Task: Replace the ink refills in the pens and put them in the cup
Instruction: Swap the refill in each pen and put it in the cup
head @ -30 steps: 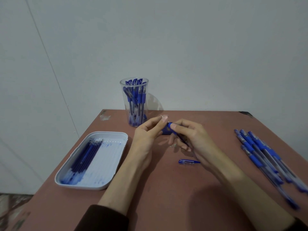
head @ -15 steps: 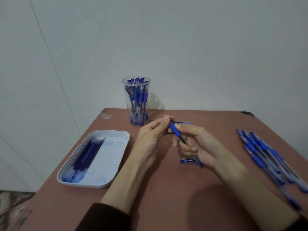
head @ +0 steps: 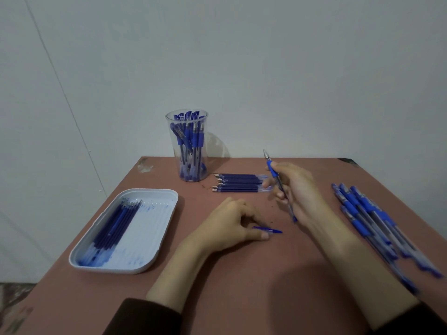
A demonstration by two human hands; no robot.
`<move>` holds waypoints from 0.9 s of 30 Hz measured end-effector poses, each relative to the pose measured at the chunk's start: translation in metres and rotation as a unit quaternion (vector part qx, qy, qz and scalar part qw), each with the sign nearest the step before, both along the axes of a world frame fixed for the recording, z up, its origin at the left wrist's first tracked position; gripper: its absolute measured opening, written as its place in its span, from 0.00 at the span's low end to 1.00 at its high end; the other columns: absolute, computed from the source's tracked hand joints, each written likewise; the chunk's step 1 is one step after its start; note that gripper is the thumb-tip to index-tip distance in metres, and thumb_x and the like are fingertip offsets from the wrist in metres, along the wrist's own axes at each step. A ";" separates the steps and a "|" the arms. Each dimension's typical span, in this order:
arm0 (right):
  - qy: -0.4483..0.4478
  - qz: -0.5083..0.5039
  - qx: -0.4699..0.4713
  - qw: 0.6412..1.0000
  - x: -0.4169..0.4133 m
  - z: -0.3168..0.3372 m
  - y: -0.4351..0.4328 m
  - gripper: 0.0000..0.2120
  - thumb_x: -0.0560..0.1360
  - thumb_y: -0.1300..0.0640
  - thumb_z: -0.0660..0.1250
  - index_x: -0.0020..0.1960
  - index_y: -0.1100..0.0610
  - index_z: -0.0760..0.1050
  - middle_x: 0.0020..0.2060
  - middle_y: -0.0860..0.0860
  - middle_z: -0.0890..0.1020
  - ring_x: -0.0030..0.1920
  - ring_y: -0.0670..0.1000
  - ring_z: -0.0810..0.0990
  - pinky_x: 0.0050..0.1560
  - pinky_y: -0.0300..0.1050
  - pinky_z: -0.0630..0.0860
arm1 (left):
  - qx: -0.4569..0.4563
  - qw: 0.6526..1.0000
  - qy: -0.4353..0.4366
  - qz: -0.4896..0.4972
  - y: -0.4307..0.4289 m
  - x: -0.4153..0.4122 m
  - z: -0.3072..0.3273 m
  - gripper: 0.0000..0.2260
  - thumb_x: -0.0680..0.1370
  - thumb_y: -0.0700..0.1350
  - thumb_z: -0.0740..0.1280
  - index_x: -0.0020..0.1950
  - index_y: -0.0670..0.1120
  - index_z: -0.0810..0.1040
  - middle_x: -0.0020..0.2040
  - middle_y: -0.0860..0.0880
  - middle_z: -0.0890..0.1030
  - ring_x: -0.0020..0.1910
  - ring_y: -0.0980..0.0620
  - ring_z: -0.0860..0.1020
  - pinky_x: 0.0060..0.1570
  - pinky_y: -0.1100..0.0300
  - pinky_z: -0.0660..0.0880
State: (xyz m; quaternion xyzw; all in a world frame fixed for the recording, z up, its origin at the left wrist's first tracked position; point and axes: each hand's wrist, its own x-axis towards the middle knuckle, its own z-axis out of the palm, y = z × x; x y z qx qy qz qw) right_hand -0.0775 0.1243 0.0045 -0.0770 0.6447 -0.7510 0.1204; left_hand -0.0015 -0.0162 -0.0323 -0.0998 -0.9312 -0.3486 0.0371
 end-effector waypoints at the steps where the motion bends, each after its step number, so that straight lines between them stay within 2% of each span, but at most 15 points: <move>1: 0.004 -0.002 0.003 1.000 0.000 0.001 0.000 0.06 0.77 0.57 0.64 0.45 0.59 0.75 0.28 0.54 0.80 0.21 0.47 0.63 0.21 0.36 0.56 | 0.013 1.000 0.012 0.013 -0.001 0.000 0.000 0.09 0.69 0.54 0.74 0.47 0.55 0.84 0.42 0.54 0.81 0.42 0.58 0.75 0.46 0.64 0.72; 3: 0.033 -0.004 0.030 0.999 0.000 0.001 0.000 0.04 0.76 0.58 0.66 0.43 0.56 0.76 0.29 0.53 0.80 0.21 0.47 0.65 0.22 0.36 0.58 | 0.082 0.992 0.054 0.085 -0.003 -0.001 0.001 0.05 0.71 0.49 0.75 0.45 0.52 0.83 0.37 0.55 0.79 0.35 0.61 0.73 0.39 0.69 0.70; 7: 0.130 0.013 0.113 0.985 0.005 -0.001 0.000 0.03 0.74 0.58 0.68 0.43 0.52 0.79 0.30 0.49 0.80 0.25 0.47 0.69 0.29 0.41 0.62 | 0.254 0.936 0.109 0.219 -0.009 -0.005 0.004 0.07 0.72 0.42 0.74 0.42 0.52 0.79 0.37 0.55 0.80 0.32 0.61 0.75 0.38 0.67 0.74; 10: 0.159 0.049 0.130 0.977 0.007 -0.004 -0.002 0.05 0.73 0.60 0.69 0.40 0.52 0.80 0.29 0.49 0.79 0.27 0.47 0.70 0.31 0.42 0.64 | 0.335 0.904 0.111 0.240 -0.012 -0.005 0.005 0.08 0.72 0.37 0.73 0.44 0.49 0.79 0.41 0.47 0.83 0.32 0.59 0.77 0.34 0.67 0.75; 13: 0.197 0.061 0.175 0.963 0.007 -0.008 -0.004 0.07 0.72 0.61 0.70 0.38 0.51 0.80 0.28 0.50 0.79 0.27 0.47 0.71 0.34 0.43 0.68 | 0.381 0.887 0.111 0.236 -0.014 -0.005 0.006 0.09 0.72 0.35 0.72 0.46 0.47 0.78 0.40 0.49 0.82 0.32 0.62 0.78 0.32 0.69 0.74; 17: 0.225 0.049 0.235 0.944 0.006 -0.012 -0.004 0.09 0.71 0.59 0.71 0.35 0.48 0.80 0.26 0.47 0.79 0.28 0.47 0.73 0.37 0.42 0.70 | 0.387 0.885 0.115 0.233 -0.014 -0.003 0.008 0.09 0.72 0.34 0.72 0.46 0.46 0.78 0.40 0.51 0.81 0.33 0.64 0.78 0.33 0.70 0.75; 21: 0.232 0.038 0.245 0.940 0.006 -0.010 -0.003 0.07 0.71 0.59 0.70 0.37 0.50 0.80 0.28 0.48 0.79 0.27 0.44 0.71 0.35 0.39 0.68 | 0.394 0.882 0.120 0.228 -0.014 -0.002 0.009 0.09 0.72 0.35 0.73 0.45 0.49 0.79 0.40 0.52 0.82 0.37 0.60 0.79 0.35 0.67 0.77; 24: 0.255 0.032 0.273 0.927 0.006 -0.011 -0.003 0.06 0.70 0.58 0.71 0.36 0.49 0.81 0.29 0.50 0.79 0.30 0.46 0.73 0.36 0.42 0.69 | 0.343 0.905 0.119 0.221 -0.014 -0.002 0.008 0.10 0.71 0.35 0.74 0.44 0.51 0.81 0.42 0.50 0.84 0.41 0.55 0.81 0.41 0.64 0.79; 27: 0.303 0.038 0.343 0.888 0.006 -0.014 -0.003 0.09 0.69 0.57 0.71 0.36 0.43 0.79 0.32 0.46 0.80 0.33 0.45 0.75 0.38 0.43 0.71 | 0.295 0.930 0.099 0.194 -0.011 -0.002 0.007 0.13 0.70 0.34 0.73 0.42 0.53 0.81 0.41 0.49 0.83 0.40 0.53 0.81 0.47 0.57 0.80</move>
